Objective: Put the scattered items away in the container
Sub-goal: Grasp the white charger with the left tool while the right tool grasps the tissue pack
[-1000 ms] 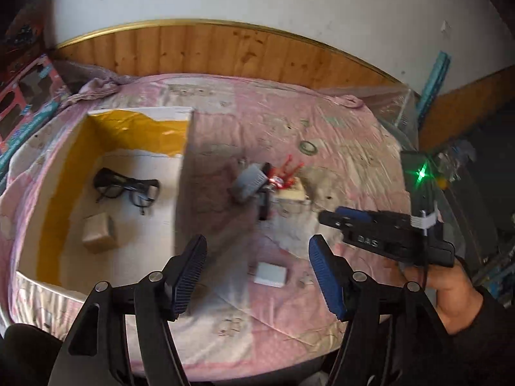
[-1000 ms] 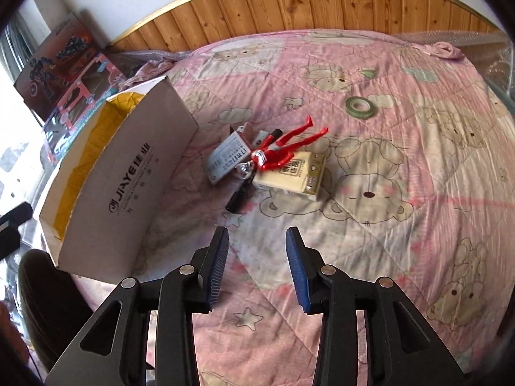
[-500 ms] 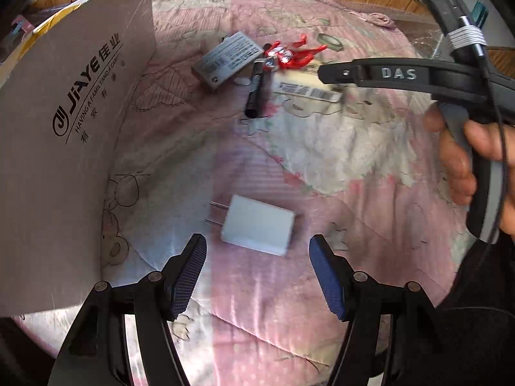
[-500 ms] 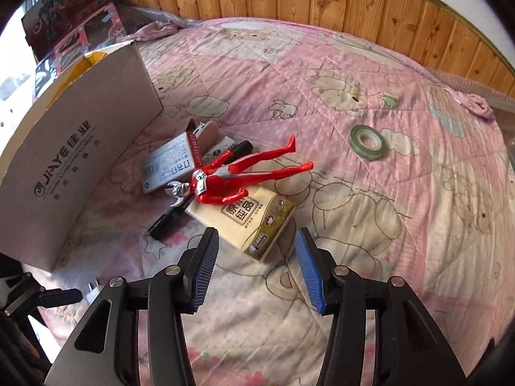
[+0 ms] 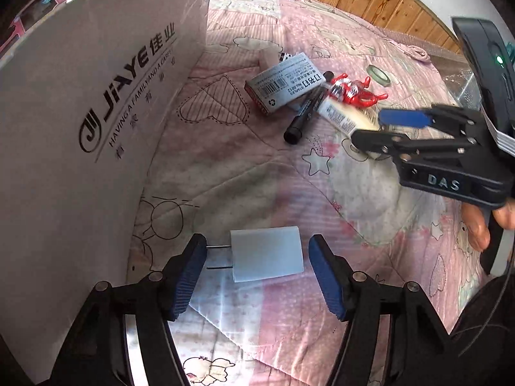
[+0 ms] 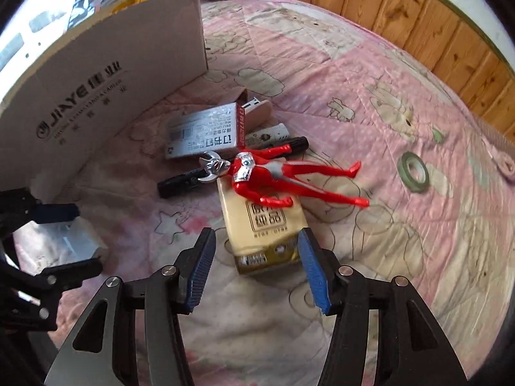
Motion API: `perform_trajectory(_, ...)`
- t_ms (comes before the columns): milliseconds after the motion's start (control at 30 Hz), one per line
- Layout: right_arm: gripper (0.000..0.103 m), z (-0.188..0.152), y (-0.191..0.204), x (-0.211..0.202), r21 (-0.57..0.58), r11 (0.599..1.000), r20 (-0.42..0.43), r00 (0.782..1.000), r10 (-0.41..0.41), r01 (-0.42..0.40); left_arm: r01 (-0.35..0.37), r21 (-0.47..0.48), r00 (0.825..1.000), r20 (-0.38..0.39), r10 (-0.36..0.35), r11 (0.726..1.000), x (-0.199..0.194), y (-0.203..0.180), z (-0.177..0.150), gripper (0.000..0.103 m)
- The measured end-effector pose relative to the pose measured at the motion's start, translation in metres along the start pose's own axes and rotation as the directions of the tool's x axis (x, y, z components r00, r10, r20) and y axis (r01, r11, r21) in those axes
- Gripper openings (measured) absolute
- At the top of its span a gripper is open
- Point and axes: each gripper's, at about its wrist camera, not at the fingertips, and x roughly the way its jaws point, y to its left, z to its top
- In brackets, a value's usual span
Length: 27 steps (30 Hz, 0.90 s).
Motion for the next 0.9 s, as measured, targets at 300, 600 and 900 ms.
perform_trajectory(300, 0.031, -0.021, -0.042, -0.031, 0.275, 0.943, 0.063, 0.982, 0.177, -0.188, 0.038, 0.060, 0.998, 0.049, -0.041, 0.997, -0.006, -0.007, 0.004, 0.059)
perform_trajectory(600, 0.050, -0.046, -0.043, -0.042, 0.336, 0.924, 0.086, 0.983, 0.164, -0.183, 0.072, 0.060, 0.994, 0.073, -0.076, 0.996, -0.024, -0.008, -0.007, 0.059)
perform_trajectory(900, 0.059, -0.025, -0.029, -0.016, 0.217, 0.966, 0.065, 0.989, 0.130, -0.141, 0.032, 0.017, 0.998, 0.061, -0.033, 0.999, -0.031, 0.008, -0.018, 0.072)
